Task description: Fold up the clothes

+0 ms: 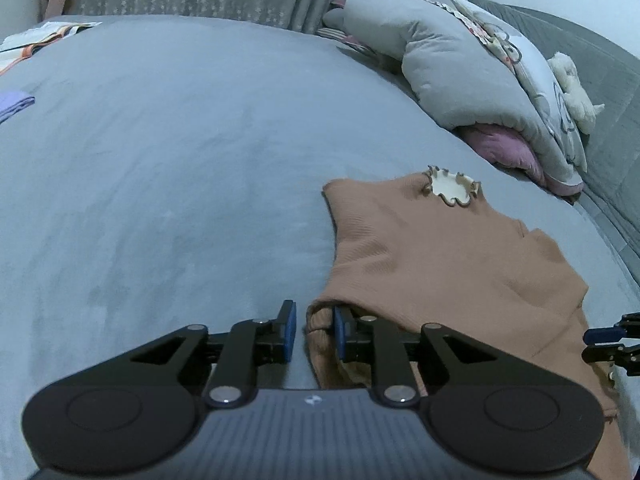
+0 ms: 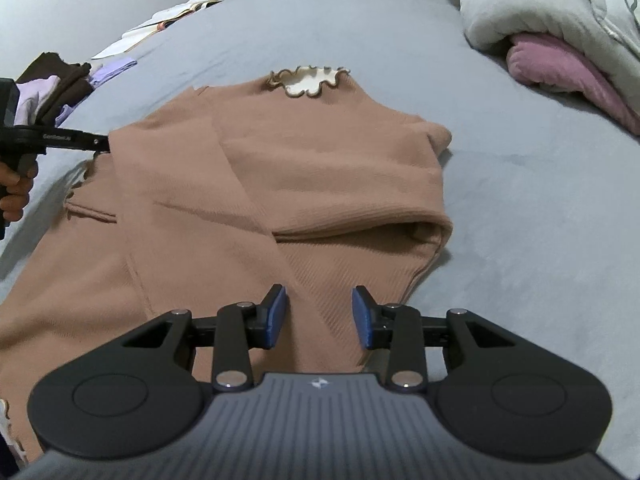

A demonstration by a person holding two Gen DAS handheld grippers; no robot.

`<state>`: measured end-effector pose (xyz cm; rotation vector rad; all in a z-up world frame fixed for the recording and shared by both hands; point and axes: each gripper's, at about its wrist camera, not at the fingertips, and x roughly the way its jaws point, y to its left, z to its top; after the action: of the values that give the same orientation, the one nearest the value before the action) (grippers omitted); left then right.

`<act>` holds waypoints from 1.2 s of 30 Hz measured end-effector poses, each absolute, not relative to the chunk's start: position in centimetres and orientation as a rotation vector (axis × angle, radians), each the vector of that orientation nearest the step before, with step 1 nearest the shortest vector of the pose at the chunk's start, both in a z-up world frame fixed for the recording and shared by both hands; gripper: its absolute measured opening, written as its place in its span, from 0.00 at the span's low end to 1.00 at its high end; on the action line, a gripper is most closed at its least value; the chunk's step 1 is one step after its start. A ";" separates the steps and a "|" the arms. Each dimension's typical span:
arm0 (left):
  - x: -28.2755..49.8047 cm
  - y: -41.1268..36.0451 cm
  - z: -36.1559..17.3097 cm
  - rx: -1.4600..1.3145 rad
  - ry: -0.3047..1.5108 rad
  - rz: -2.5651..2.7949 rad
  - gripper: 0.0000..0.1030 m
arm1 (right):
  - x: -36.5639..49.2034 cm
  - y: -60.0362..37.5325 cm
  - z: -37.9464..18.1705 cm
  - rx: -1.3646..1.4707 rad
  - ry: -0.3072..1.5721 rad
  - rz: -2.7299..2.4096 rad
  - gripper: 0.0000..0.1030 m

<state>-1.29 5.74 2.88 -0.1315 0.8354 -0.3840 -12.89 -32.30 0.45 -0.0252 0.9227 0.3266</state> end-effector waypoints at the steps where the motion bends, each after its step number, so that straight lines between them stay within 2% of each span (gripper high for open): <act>1: -1.4 5.6 3.0 -0.115 0.832 -0.384 0.20 | -12.8 -32.3 0.5 -0.027 0.919 0.324 0.38; 5: -2.4 4.0 4.1 0.102 0.798 -0.383 0.38 | -12.8 -31.5 -0.2 -0.104 0.933 0.321 0.42; 8: -2.9 3.8 5.0 0.292 0.815 -0.298 0.38 | -13.1 -30.9 0.1 -0.175 0.918 0.310 0.47; 11: -3.9 3.8 6.0 0.340 0.761 -0.272 0.38 | -13.4 -31.5 1.5 -0.159 0.862 0.271 0.48; 13: -5.4 2.4 7.2 0.311 0.718 -0.373 0.41 | -13.5 -31.8 2.3 -0.106 0.833 0.305 0.49; 15: -7.0 -0.2 7.5 0.312 0.683 -0.487 0.52 | -13.3 -31.2 2.0 -0.075 0.849 0.358 0.49; 16: -7.8 -1.5 7.7 0.316 0.666 -0.544 0.53 | -13.3 -30.6 1.6 -0.076 0.863 0.383 0.49; 20: -8.7 -5.7 5.5 0.443 0.690 -0.526 0.52 | -12.9 -29.0 -0.7 -0.125 0.928 0.394 0.55; 23: -6.4 -3.4 3.3 0.287 0.812 -0.496 0.55 | -13.1 -29.5 -0.7 -0.127 0.913 0.389 0.58; 26: -6.0 -1.7 4.2 0.235 0.832 -0.473 0.43 | -13.9 -30.2 0.9 -0.132 0.871 0.353 0.58; 29: -7.8 -1.4 5.3 0.281 0.788 -0.492 0.49 | -15.2 -31.1 2.1 -0.068 0.843 0.365 0.58; 33: -9.2 -1.8 3.9 0.346 0.817 -0.466 0.49 | -15.3 -31.0 -1.0 -0.137 0.925 0.357 0.64; 36: -9.7 -1.4 3.2 0.324 0.811 -0.447 0.51 | -15.5 -31.6 -0.3 -0.083 0.912 0.317 0.64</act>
<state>-9.65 -1.44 3.15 0.3242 0.8113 -0.4467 -15.49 -31.64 -0.31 -0.0828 0.9121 0.3169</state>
